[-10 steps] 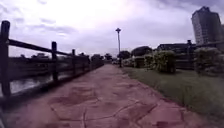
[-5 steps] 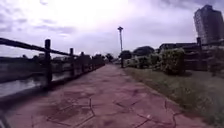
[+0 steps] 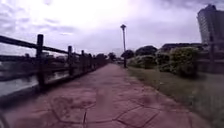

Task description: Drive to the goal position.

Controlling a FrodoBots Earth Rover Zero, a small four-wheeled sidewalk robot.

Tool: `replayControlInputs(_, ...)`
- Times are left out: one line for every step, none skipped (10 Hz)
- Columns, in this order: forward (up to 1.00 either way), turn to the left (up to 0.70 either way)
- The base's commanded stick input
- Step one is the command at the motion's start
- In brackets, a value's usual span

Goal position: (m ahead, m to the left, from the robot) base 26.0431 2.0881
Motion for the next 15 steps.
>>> replayControlInputs(1.00,0.00)
replayControlInputs(1.00,0.00)
replayControlInputs(1.00,0.00)
replayControlInputs(1.00,0.00)
replayControlInputs(1.00,0.00)
replayControlInputs(1.00,0.00)
replayControlInputs(1.00,0.00)
replayControlInputs(1.00,0.00)
replayControlInputs(1.00,0.00)
replayControlInputs(1.00,0.00)
replayControlInputs(1.00,0.00)
replayControlInputs(1.00,0.00)
replayControlInputs(1.00,0.00)
replayControlInputs(1.00,0.00)
replayControlInputs(1.00,0.00)
